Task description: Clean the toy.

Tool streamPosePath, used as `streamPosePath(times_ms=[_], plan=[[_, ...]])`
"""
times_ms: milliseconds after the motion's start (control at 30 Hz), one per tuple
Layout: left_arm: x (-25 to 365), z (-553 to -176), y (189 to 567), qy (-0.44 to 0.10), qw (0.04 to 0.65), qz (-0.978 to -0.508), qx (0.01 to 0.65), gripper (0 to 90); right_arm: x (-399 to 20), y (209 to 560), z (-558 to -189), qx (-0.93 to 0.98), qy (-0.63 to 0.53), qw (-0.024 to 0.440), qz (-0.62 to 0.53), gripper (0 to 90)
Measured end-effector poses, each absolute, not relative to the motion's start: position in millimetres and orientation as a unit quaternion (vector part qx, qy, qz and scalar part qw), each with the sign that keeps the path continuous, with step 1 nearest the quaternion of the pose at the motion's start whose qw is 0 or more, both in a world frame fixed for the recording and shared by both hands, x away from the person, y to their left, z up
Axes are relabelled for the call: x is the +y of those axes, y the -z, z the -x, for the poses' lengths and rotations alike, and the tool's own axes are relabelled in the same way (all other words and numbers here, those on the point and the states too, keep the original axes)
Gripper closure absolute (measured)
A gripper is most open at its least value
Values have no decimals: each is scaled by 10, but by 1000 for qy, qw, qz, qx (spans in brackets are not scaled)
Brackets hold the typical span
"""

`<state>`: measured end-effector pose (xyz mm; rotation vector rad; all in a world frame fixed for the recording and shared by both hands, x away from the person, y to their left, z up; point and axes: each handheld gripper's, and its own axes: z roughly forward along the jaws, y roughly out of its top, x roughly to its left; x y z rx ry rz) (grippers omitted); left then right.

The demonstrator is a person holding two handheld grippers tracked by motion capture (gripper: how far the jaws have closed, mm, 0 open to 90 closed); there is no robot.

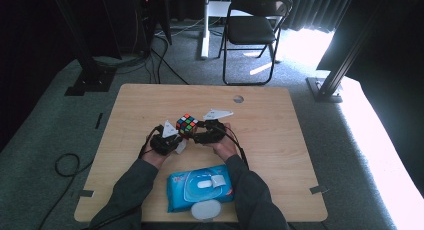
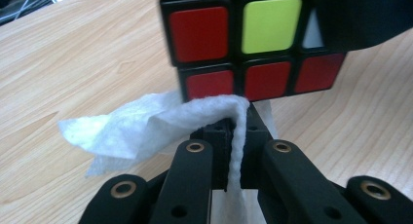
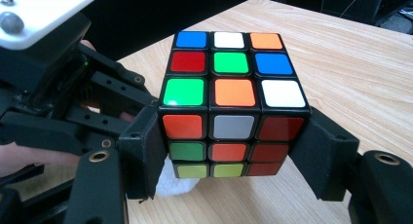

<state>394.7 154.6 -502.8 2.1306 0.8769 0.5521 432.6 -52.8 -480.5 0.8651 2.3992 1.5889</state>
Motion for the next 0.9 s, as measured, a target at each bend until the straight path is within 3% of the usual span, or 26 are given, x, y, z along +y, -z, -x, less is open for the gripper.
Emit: streamPosePath(times_ms=[467, 900], plan=[[1298, -3800, 4997, -205, 383, -858, 274, 850, -497, 4780, -4345, 790, -536, 61, -291, 344], [1410, -3890, 5005, -212, 387, -846, 300, 843, -524, 4773, -4348, 790, -536, 57, -291, 344]])
